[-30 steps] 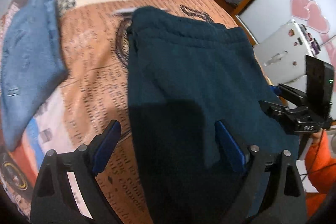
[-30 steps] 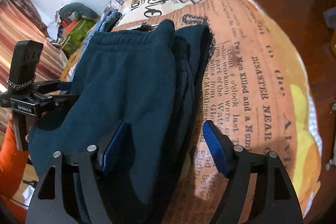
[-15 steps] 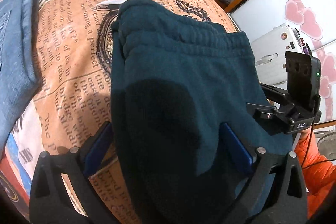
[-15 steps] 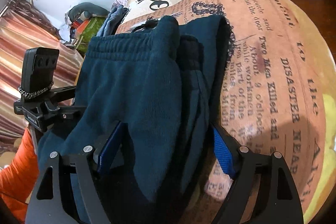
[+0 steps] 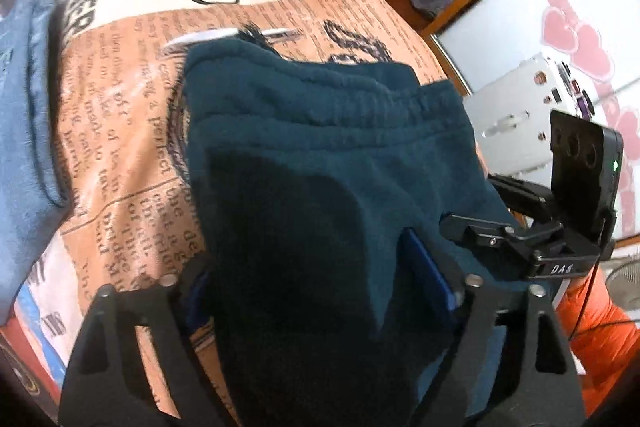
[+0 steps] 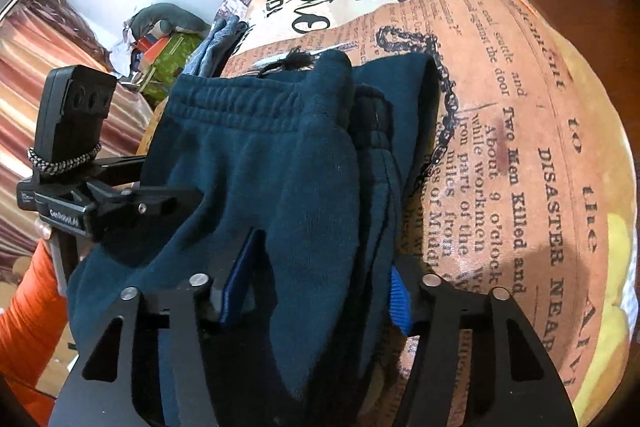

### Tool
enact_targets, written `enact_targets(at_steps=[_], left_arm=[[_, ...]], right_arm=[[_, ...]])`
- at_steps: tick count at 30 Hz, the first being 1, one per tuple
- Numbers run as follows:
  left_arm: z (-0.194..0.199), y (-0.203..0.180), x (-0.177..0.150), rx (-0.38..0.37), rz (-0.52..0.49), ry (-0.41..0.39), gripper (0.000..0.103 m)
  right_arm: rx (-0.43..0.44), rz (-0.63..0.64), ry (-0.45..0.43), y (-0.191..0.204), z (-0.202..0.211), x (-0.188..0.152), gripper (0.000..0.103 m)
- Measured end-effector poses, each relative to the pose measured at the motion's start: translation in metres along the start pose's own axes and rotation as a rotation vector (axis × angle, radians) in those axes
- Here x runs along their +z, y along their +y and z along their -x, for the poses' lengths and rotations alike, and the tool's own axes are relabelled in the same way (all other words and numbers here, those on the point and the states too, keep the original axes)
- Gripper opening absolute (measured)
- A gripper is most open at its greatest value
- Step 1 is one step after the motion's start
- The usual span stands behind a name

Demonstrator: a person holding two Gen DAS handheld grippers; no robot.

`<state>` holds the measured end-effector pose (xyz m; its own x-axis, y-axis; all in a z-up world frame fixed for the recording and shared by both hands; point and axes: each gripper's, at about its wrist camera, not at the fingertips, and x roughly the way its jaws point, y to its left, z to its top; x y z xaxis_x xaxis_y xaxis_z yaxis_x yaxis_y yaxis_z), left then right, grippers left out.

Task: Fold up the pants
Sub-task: 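Grasp the sweatpants waistband edge with both tools and lift it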

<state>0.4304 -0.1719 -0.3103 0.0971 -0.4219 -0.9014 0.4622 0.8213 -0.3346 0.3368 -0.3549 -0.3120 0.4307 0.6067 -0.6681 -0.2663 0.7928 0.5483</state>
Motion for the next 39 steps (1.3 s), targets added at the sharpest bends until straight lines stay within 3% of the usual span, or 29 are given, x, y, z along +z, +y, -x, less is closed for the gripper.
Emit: enact_targets(at_steps=[3, 6, 10, 12, 16, 20, 25, 28, 33, 37, 39], left_arm=[[0.009, -0.006, -0.002, 0.039, -0.03, -0.029, 0.064], [0.022, -0.016, -0.007, 0.077, -0.07, -0.065, 0.055], [0.034, -0.03, -0.012, 0.116, -0.106, -0.101, 0.054], [0.032, -0.029, -0.012, 0.13, -0.099, -0.09, 0.054], [0.018, -0.016, -0.014, 0.147, -0.083, -0.034, 0.056], [0.016, 0.001, -0.02, 0.093, -0.033, -0.014, 0.07], [0.015, 0.014, -0.029, 0.027, -0.007, 0.015, 0.08], [0.007, 0.024, -0.024, -0.042, 0.039, 0.027, 0.081], [-0.003, 0.013, -0.009, -0.056, -0.009, 0.017, 0.081], [-0.007, 0.007, 0.0, -0.048, -0.033, 0.008, 0.079], [-0.005, 0.003, 0.002, -0.039, -0.067, -0.002, 0.071]], right_arm=[[-0.012, 0.034, -0.032, 0.008, 0.006, 0.002, 0.03], [-0.014, 0.073, -0.063, 0.021, 0.016, 0.006, 0.026], [-0.041, 0.132, -0.093, 0.038, 0.027, 0.005, 0.025], [-0.047, 0.116, -0.082, 0.035, 0.027, 0.003, 0.027], [-0.109, 0.06, -0.006, 0.018, 0.013, -0.001, 0.041], [-0.103, 0.034, 0.013, 0.007, 0.012, -0.006, 0.062], [-0.022, -0.034, 0.06, -0.015, 0.003, -0.007, 0.074], [0.033, -0.037, 0.061, -0.021, -0.006, -0.003, 0.074], [0.078, -0.033, 0.065, -0.016, -0.023, 0.01, 0.074], [0.082, -0.021, 0.058, -0.017, -0.024, 0.016, 0.059], [0.079, -0.018, 0.06, -0.014, -0.021, 0.017, 0.052]])
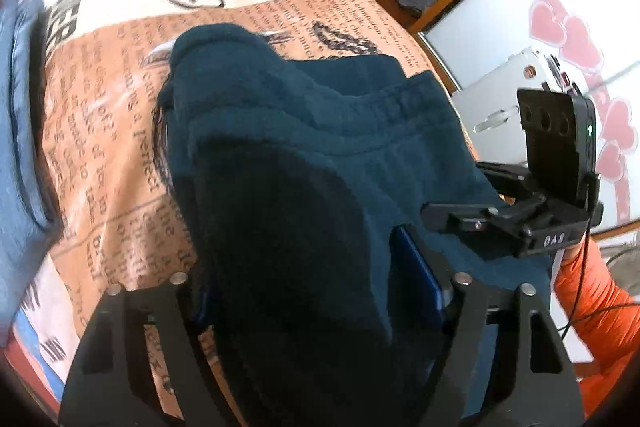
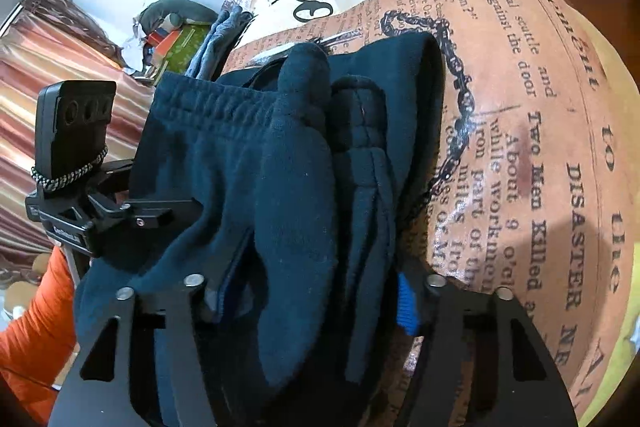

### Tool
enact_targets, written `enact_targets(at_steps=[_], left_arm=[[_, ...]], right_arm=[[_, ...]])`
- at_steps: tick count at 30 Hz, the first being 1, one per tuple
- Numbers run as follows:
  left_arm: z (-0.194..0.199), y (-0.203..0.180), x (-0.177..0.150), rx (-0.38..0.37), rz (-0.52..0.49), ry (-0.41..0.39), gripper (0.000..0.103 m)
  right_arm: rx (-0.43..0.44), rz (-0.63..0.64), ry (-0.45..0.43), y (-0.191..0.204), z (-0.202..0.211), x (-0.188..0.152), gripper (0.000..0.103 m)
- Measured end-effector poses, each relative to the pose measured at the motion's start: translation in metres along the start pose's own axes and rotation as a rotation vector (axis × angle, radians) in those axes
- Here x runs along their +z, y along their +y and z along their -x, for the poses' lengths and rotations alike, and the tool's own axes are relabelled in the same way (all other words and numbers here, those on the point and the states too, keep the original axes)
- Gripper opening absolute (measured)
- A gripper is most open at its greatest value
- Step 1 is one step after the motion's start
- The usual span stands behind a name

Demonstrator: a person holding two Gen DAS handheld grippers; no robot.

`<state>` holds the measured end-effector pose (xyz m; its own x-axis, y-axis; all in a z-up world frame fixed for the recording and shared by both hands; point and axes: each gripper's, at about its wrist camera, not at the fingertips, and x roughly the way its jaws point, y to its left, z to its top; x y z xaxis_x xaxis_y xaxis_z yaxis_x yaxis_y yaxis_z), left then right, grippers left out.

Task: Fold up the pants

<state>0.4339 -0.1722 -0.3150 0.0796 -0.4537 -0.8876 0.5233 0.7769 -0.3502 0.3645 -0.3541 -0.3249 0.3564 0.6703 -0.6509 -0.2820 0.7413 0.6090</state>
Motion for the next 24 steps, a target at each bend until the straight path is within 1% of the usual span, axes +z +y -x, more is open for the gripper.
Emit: enact_targets(at_steps=[2, 3, 4, 6, 10, 14, 17, 19, 24], left_arm=[[0.005, -0.005, -0.001, 0.016, -0.031, -0.021, 0.064], [0.008, -0.008, -0.002, 0.031, -0.047, -0.034, 0.059], [0.011, -0.01, -0.003, 0.039, -0.057, -0.043, 0.056], [0.019, -0.014, -0.003, 0.056, -0.065, -0.063, 0.048], [0.037, -0.025, -0.005, 0.075, -0.073, -0.106, 0.044], [0.056, -0.038, -0.007, 0.098, -0.098, -0.158, 0.041], [0.079, -0.048, -0.008, 0.096, -0.106, -0.227, 0.041], [0.093, -0.053, -0.01, 0.102, -0.114, -0.27, 0.041], [0.134, -0.068, -0.018, 0.147, -0.139, -0.387, 0.039]], right_arm=[[-0.016, 0.015, -0.011, 0.005, 0.005, -0.002, 0.046], [-0.027, 0.025, -0.014, 0.008, 0.006, -0.003, 0.045], [-0.036, 0.033, -0.019, 0.01, 0.008, -0.003, 0.044], [-0.036, 0.027, -0.032, 0.014, 0.012, -0.003, 0.042], [-0.023, 0.038, -0.069, 0.021, 0.025, -0.002, 0.036], [-0.049, 0.103, -0.122, 0.04, 0.041, -0.002, 0.035], [-0.062, 0.149, -0.173, 0.059, 0.057, 0.0, 0.034], [-0.085, 0.194, -0.215, 0.073, 0.065, 0.002, 0.033], [-0.107, 0.285, -0.305, 0.11, 0.09, 0.004, 0.033]])
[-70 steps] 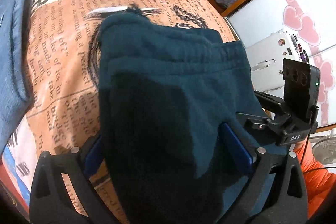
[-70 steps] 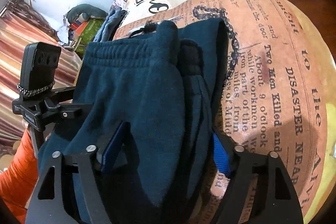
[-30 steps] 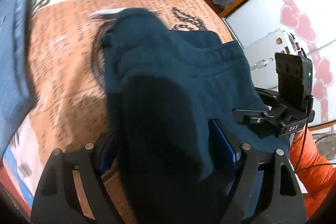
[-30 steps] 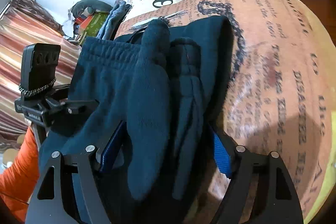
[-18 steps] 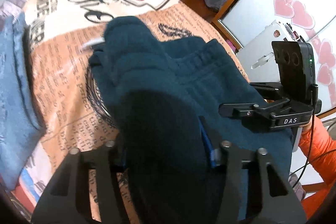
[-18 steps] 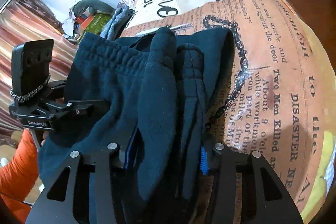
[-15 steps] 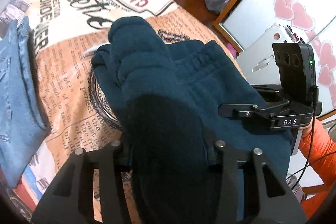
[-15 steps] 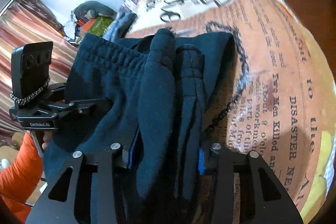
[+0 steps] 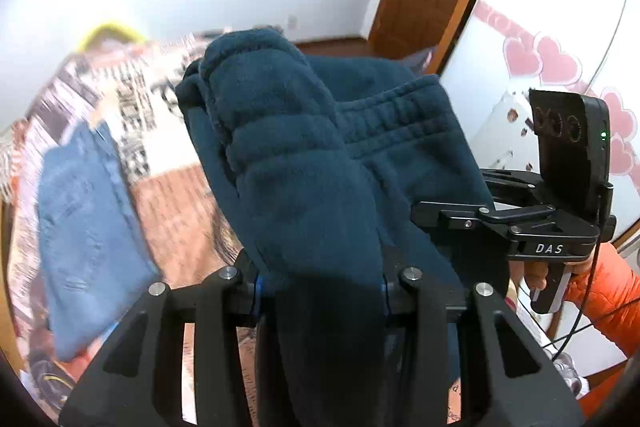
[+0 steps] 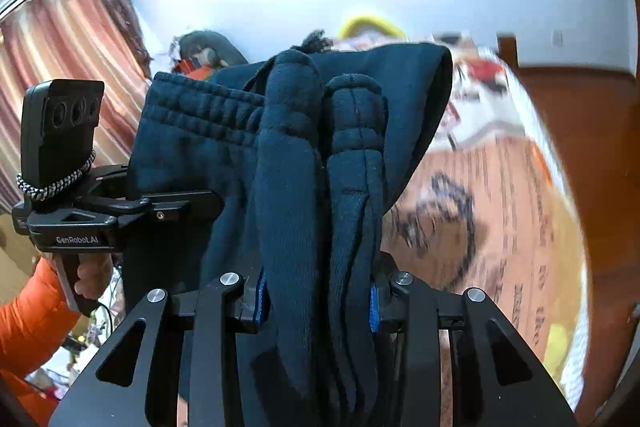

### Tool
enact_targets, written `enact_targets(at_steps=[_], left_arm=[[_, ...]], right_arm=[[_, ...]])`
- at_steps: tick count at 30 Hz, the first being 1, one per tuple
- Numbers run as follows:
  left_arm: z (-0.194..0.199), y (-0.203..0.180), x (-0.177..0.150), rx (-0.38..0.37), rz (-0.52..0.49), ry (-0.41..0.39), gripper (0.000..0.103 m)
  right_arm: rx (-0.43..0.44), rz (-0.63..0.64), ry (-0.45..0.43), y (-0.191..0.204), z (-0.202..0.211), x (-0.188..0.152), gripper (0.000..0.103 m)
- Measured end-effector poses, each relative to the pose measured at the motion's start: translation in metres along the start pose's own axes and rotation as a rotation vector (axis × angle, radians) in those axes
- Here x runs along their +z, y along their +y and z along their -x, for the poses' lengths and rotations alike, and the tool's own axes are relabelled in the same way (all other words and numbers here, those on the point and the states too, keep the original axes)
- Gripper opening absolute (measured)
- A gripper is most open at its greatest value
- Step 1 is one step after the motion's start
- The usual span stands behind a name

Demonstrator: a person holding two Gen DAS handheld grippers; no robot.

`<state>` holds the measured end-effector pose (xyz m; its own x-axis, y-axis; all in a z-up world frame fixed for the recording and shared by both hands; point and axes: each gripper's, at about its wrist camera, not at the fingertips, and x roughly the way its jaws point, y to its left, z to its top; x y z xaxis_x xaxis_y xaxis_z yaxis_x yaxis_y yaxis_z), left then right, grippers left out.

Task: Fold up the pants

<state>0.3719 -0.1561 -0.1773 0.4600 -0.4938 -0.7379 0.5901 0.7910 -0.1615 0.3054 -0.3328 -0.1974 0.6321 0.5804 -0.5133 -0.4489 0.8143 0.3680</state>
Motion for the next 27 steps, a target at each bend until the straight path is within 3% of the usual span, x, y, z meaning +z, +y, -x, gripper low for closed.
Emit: enact_targets(at_steps=[11, 20, 27], left_arm=[[0.089, 0.014, 0.003, 0.081, 0.039, -0.199, 0.038], [0.128, 0.049, -0.012, 0.179, 0.071, -0.269, 0.038], [0.144, 0.098, -0.02, 0.234, 0.115, -0.314, 0.038]], right_arm=[[0.027, 0.149, -0.133, 0.072, 0.023, 0.039, 0.033], [0.083, 0.174, -0.143, 0.109, -0.01, 0.059, 0.033], [0.133, 0.193, -0.143, 0.134, -0.048, 0.078, 0.033]])
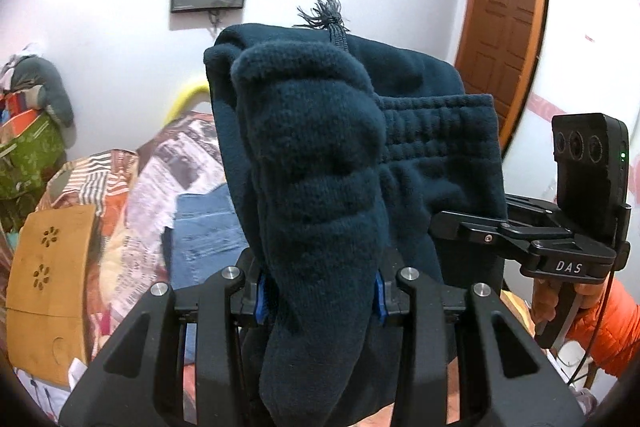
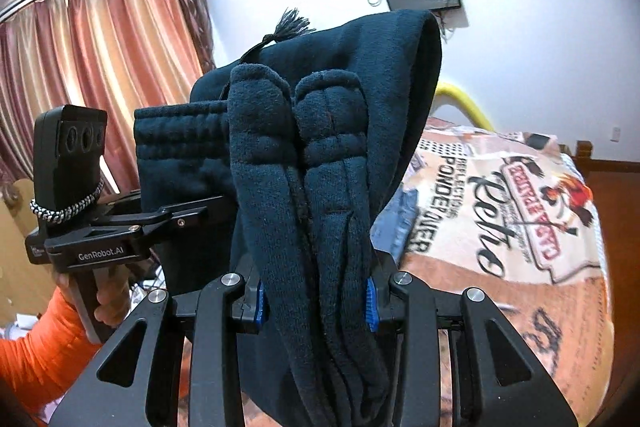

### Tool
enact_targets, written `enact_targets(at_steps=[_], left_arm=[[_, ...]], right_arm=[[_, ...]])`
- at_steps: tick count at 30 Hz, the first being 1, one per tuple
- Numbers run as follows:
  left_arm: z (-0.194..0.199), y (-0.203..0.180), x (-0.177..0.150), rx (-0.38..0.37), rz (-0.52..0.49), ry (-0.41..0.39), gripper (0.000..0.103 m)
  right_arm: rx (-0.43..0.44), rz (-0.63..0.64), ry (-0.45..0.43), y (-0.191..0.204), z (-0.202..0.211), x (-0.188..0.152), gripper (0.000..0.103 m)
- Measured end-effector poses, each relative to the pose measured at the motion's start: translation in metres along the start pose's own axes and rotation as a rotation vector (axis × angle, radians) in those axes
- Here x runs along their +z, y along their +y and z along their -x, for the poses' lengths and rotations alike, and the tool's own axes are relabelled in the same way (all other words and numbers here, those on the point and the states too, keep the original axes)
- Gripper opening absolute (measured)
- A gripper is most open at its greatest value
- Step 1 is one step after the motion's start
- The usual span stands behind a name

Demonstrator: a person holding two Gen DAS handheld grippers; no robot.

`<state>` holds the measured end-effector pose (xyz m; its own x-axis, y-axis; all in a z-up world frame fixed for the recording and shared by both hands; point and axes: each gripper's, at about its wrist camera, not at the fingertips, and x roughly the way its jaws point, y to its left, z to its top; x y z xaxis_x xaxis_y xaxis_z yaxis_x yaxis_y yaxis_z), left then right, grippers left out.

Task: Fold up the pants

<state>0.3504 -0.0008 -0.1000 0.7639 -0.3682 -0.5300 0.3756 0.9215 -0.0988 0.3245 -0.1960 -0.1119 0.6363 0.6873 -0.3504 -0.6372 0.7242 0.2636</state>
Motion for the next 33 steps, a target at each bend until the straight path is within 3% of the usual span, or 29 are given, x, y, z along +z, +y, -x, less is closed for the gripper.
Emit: enact_targets(at_steps=[10, 16, 25, 33], left_arm=[[-0.034, 0.066, 0.013, 0.062, 0.055, -0.001, 0.038], [-0.075, 0.099, 0.015, 0.052, 0.122, 0.032, 0.038], [-0.169, 0.16, 0.003, 0.057, 0.235, 0.167, 0.038], [-0.222, 0.198, -0.016, 0.054, 0.323, 0.258, 0.039]], right_arm=[[0.027, 0.0, 0.015, 0.001, -0.064, 0.016, 0.033], [0.009, -0.018, 0.048, -0.011, -0.105, 0.018, 0.033], [-0.055, -0.082, 0.135, -0.054, -0.176, 0.009, 0.032], [-0.096, -0.113, 0.24, -0.07, -0.212, 0.004, 0.033]])
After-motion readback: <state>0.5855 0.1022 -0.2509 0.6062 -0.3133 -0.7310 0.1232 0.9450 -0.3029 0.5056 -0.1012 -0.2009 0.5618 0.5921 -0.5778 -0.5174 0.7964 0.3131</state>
